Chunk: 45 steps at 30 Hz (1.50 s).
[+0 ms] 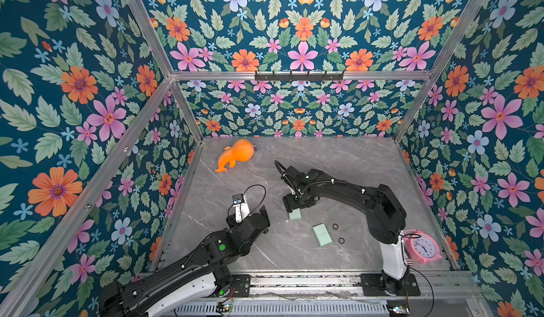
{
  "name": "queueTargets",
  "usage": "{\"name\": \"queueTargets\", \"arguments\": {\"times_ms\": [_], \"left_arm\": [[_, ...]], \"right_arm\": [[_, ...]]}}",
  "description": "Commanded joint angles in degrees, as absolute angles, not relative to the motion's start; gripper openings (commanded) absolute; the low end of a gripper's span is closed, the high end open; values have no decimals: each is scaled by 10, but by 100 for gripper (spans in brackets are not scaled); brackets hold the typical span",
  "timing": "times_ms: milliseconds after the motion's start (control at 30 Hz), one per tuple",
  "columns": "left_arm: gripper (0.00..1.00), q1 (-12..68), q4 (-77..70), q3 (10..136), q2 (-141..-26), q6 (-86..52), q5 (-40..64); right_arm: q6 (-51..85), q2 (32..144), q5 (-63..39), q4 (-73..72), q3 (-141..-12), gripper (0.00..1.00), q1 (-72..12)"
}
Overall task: Take the rings out of the lift-off lid box
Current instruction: Pick up the jewelry box from the center of the board.
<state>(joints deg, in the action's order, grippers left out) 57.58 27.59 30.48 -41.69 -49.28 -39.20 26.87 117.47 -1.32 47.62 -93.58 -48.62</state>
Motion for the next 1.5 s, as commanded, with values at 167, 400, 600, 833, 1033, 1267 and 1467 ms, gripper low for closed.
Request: {"name": "queueTargets", "arguments": {"times_ms": [167, 400, 600, 833, 1033, 1267, 1467], "left_arm": [[99, 555, 233, 291, -429, -465, -363], [99, 554, 192, 261, -436, -464, -346], [99, 554, 89, 206, -426, -400, -293], [100, 559, -96, 123, -415, -277, -254], [99, 609, -282, 50, -406, -147, -236], [99, 738, -392, 67, -542, -11, -317], [99, 739, -437, 72, -572, 24, -337]], "right_arm": [[275, 1213, 26, 522, -962, 79, -504], [283, 1212, 25, 512, -947, 57, -506], [272, 1176, 8, 499, -931, 47, -506], [256, 1047, -94, 411, -827, 46, -492], [251, 961, -179, 354, -750, 45, -482], [250, 892, -231, 310, -690, 44, -474], [244, 865, -253, 297, -657, 44, -474]]}}
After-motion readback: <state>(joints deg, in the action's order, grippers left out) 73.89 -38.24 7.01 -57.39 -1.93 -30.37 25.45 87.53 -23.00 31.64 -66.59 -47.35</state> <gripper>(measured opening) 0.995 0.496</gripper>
